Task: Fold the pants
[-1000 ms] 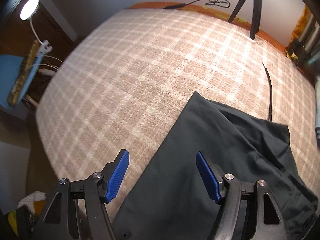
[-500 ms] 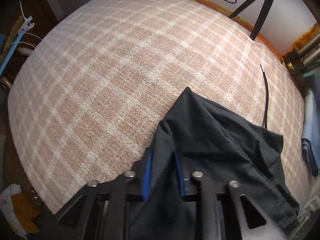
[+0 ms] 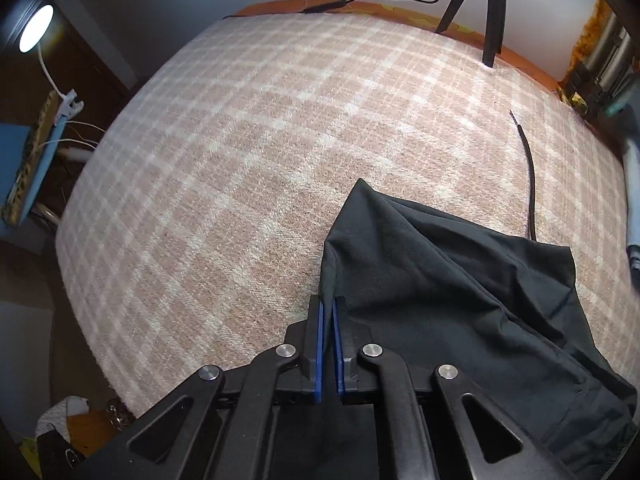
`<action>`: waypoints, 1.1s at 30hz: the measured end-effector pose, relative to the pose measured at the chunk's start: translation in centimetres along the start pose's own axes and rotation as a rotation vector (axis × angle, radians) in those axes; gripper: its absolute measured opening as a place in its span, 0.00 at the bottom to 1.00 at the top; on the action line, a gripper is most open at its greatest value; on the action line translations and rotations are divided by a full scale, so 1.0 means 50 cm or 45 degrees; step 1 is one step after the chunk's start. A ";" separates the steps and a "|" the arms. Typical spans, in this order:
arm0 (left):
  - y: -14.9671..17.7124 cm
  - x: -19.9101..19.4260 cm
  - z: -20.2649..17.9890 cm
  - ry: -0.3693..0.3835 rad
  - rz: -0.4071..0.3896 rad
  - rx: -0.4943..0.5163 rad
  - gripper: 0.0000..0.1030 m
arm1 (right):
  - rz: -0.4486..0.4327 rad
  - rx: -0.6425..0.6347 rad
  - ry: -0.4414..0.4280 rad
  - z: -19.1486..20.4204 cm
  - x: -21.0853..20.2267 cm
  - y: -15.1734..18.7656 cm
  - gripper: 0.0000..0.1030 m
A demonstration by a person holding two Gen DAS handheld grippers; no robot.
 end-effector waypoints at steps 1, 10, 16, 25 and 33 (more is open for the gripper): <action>-0.002 -0.002 -0.008 0.002 -0.005 0.017 0.05 | -0.008 0.015 -0.019 -0.006 -0.005 0.000 0.01; -0.033 -0.026 -0.089 0.119 -0.016 0.121 0.03 | -0.102 0.086 -0.135 -0.053 -0.104 0.018 0.01; -0.057 -0.034 -0.174 0.222 -0.002 0.196 0.03 | -0.209 0.173 -0.207 -0.111 -0.189 0.025 0.00; -0.075 -0.009 -0.334 0.365 0.052 0.337 0.03 | -0.380 0.340 -0.262 -0.260 -0.312 0.062 0.00; -0.060 0.040 -0.468 0.453 0.132 0.471 0.03 | -0.472 0.455 -0.236 -0.396 -0.393 0.108 0.00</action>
Point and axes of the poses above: each gripper's, at about its wrist camera, not at the fingertips, and x roughly the way its jaws point, z to its left, y to its underside, the point moved 9 cm from there along x, roughly the way its jaws point, and after that the axes turned 1 degree about -y, right-handed, at the moved point
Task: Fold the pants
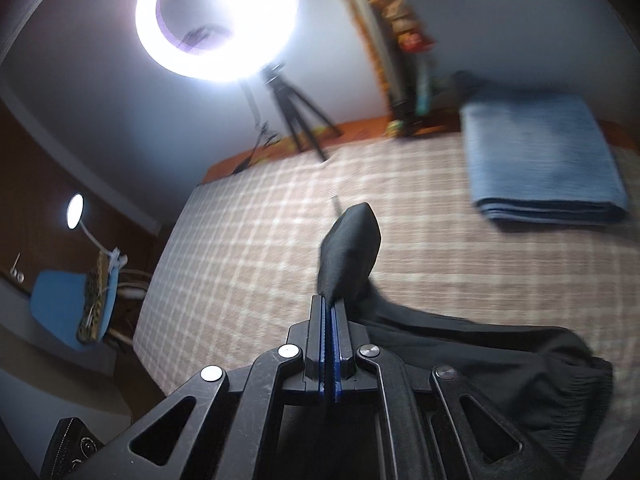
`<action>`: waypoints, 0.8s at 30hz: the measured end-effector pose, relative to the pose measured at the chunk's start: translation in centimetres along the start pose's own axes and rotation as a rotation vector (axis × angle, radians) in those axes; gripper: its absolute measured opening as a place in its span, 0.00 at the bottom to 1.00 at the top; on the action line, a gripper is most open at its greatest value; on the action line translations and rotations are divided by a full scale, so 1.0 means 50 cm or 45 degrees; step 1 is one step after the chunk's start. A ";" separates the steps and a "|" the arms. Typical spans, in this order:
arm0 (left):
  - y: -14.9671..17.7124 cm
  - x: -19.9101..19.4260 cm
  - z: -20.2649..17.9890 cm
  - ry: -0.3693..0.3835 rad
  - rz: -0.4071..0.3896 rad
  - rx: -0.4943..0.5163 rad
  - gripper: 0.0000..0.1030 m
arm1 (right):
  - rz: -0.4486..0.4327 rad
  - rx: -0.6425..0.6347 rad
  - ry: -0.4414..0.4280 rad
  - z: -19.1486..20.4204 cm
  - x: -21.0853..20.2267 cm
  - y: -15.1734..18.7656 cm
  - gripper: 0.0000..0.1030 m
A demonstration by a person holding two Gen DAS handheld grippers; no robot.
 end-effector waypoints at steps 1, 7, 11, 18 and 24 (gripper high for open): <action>-0.002 0.017 -0.016 0.015 0.017 0.015 0.03 | -0.019 0.020 0.018 -0.032 -0.025 -0.004 0.00; -0.015 0.107 -0.089 0.073 0.096 0.102 0.03 | -0.070 0.106 0.079 -0.155 -0.096 0.011 0.00; -0.015 0.175 -0.128 0.114 0.155 0.132 0.03 | -0.091 0.170 0.124 -0.240 -0.132 0.038 0.00; 0.005 0.300 -0.171 0.141 0.276 0.191 0.03 | -0.087 0.230 0.178 -0.341 -0.160 0.074 0.00; 0.022 0.349 -0.169 0.144 0.326 0.164 0.03 | -0.064 0.294 0.178 -0.431 -0.149 0.110 0.00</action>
Point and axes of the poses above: each gripper's, at about its wrist camera, not at the fingertips, and x roughly the way its jaws point, z to its left, y to its underside, the point moved 9 cm from there along x, roughly the way its jaws point, and after that the axes turned 1 degree about -y, right-handed, at the moved point
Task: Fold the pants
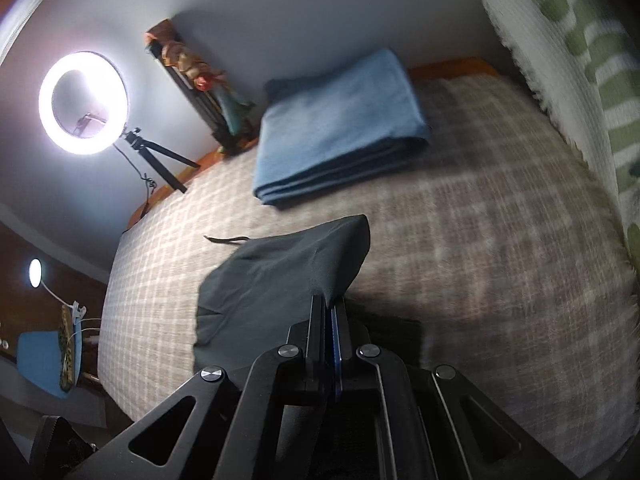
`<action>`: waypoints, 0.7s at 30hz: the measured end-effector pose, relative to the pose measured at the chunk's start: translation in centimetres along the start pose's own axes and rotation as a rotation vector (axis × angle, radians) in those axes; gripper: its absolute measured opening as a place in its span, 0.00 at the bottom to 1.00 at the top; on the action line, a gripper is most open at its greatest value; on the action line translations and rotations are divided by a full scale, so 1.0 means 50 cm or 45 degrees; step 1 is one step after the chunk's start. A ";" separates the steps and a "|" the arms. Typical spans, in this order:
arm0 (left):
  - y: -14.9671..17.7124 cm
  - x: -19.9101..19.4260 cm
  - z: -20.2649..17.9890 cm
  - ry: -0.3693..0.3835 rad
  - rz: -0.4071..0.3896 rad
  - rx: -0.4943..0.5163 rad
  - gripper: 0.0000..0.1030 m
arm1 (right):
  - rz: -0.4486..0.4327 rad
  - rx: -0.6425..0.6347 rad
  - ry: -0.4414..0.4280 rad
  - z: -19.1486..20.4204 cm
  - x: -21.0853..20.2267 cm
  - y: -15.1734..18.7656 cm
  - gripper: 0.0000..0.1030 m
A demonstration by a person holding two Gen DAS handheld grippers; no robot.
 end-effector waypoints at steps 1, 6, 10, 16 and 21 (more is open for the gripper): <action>0.010 -0.002 -0.003 0.002 0.006 0.002 0.03 | 0.005 0.003 0.004 -0.007 0.005 0.002 0.00; 0.017 0.005 0.007 -0.011 0.030 0.009 0.04 | 0.023 0.020 0.012 -0.034 0.025 0.014 0.00; 0.028 0.001 -0.020 0.007 0.048 0.035 0.14 | 0.020 0.014 0.034 -0.042 0.032 0.018 0.00; 0.025 -0.041 -0.034 -0.025 -0.002 0.059 0.30 | -0.011 -0.020 0.094 -0.049 0.020 0.017 0.25; 0.006 -0.125 0.018 -0.113 -0.082 0.074 0.30 | -0.072 -0.083 0.131 -0.038 -0.034 0.029 0.34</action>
Point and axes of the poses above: each gripper's, at about its wrist camera, not at the fingertips, and x roughly the way its jaws point, z to its left, y to its underside, the point moved 9 cm from there along x, roughly the way its jaws point, and after that the axes turned 1 degree about -y, right-handed, at the moved point
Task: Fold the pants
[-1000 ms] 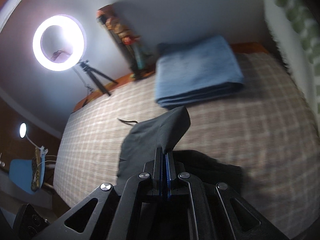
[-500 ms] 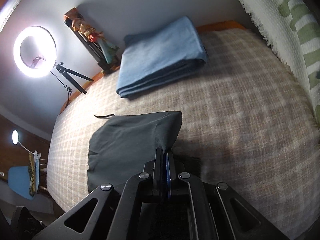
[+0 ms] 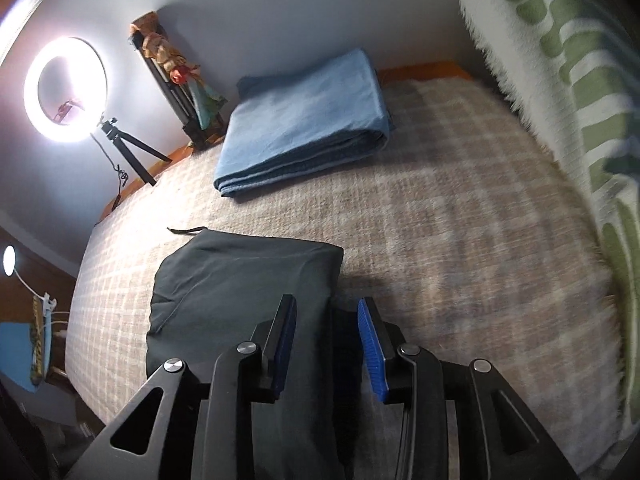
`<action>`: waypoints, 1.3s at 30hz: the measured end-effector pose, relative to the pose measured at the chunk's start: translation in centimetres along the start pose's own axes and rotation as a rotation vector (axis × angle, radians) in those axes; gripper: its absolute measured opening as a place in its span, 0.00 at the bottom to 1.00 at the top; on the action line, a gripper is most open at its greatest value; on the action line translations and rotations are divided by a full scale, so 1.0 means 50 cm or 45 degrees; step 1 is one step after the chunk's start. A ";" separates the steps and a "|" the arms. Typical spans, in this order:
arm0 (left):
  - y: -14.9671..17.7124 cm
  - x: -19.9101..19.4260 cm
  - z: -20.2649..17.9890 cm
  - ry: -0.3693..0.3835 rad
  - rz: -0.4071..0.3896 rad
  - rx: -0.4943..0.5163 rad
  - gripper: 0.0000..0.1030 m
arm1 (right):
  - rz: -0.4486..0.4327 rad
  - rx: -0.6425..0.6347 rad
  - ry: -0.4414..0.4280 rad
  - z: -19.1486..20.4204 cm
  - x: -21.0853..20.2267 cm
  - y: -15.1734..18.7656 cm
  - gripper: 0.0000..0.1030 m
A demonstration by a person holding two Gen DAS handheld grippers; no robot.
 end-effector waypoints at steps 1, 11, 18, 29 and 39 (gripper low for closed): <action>-0.004 -0.021 0.021 -0.034 -0.022 0.005 0.30 | -0.017 -0.015 -0.005 0.007 -0.011 0.003 0.34; 0.103 -0.056 0.166 -0.199 0.108 0.025 0.28 | -0.025 -0.288 0.010 0.115 -0.016 0.108 0.35; 0.205 0.003 0.146 -0.136 0.290 0.067 0.27 | 0.056 -0.305 0.084 0.095 0.042 0.149 0.36; 0.197 -0.012 0.189 -0.150 0.273 -0.043 0.33 | 0.095 -0.245 -0.024 0.058 0.037 0.160 0.61; 0.103 -0.020 0.307 -0.184 0.149 -0.295 0.59 | 0.027 -0.182 -0.130 0.000 0.031 0.110 0.96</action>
Point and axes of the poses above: each gripper's, at about its wrist camera, not at the fingertips, and x roughly the way its jaws point, z to its left, y to its underside, the point moved 9 cm from there along x, roughly the way its jaws point, and after that the axes turned 1 degree about -y, right-handed, at the moved point
